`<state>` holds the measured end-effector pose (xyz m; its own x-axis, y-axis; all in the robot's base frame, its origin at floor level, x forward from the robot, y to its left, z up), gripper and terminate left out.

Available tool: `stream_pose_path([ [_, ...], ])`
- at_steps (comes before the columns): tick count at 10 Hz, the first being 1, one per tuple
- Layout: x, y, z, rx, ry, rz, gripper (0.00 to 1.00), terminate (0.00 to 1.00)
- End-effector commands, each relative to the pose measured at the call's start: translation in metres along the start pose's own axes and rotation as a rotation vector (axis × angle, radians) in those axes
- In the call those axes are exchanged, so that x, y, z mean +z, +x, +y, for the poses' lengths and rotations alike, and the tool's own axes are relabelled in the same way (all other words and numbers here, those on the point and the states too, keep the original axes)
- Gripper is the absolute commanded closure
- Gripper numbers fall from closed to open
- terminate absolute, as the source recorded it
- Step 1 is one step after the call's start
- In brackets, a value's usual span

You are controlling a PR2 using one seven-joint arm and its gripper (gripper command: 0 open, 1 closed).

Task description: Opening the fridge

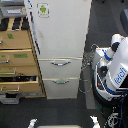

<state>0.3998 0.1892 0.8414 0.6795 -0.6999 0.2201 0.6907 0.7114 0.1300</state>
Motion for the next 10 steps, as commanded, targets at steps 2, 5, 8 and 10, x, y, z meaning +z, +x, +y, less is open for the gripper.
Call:
stream_pose_path([
  [2,-0.001,0.014,-0.014,-0.024,-0.202,0.065,0.00,0.00],
  [5,0.017,0.074,0.003,-0.028,-0.233,0.034,0.00,0.00],
  [8,0.031,0.148,0.022,-0.050,-0.194,0.011,0.00,0.00],
  [10,0.042,0.199,0.033,-0.060,-0.174,0.001,0.00,0.00],
])
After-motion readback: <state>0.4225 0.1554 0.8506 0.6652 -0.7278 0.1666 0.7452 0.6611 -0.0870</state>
